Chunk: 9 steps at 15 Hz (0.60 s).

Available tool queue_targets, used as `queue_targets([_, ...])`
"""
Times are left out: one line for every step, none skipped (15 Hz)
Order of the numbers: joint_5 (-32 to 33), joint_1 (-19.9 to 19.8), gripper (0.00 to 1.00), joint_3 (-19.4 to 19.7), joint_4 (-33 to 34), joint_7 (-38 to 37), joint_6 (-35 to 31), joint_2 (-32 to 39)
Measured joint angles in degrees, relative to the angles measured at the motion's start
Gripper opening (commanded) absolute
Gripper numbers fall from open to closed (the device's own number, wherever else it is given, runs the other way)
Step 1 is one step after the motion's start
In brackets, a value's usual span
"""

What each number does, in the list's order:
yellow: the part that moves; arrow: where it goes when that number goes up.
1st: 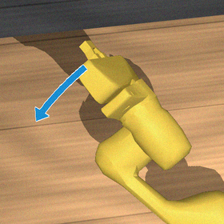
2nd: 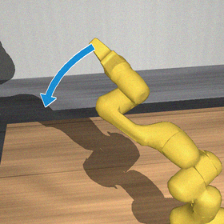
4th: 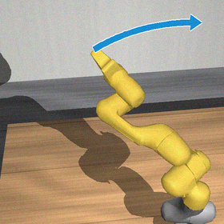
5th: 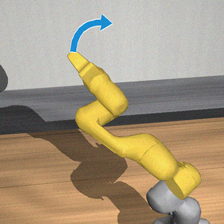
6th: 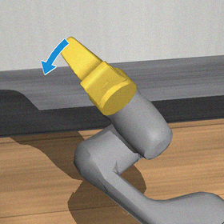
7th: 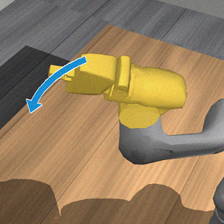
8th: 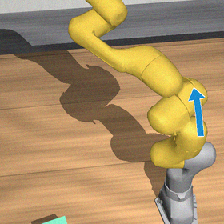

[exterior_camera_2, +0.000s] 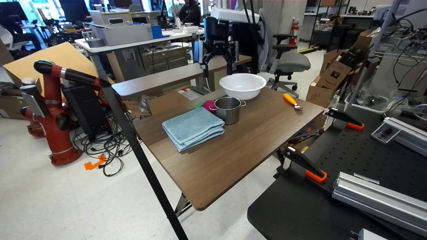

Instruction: Push the silver pot to the edge of the table

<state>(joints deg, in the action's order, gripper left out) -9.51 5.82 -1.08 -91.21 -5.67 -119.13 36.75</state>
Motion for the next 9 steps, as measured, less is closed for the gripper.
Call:
queue_targets([0.01, 0.00, 1.00, 0.00, 0.00, -0.02, 0.01, 0.00])
queue_targets([0.01, 0.00, 1.00, 0.00, -0.02, -0.02, -0.01, 0.00])
queue_targets([0.10, -0.01, 1.00, 0.01, -0.07, -0.03, -0.10, 0.00])
queue_targets([0.17, -0.02, 1.00, 0.06, -0.12, -0.17, -0.32, 0.01])
queue_targets([0.17, -0.10, 1.00, 0.09, -0.22, -0.18, -0.99, 0.06])
queue_targets([0.17, -0.26, 1.00, 0.12, -0.35, -0.18, -1.84, 0.22])
queue_targets([0.17, -0.41, 1.00, 0.17, -0.37, -0.18, -2.75, 0.58])
queue_targets([0.18, -0.53, 1.00, 0.27, -0.39, -0.18, -3.93, 1.10])
queue_targets([0.20, -0.61, 1.00, 0.37, -0.40, -0.18, -5.23, 1.73])
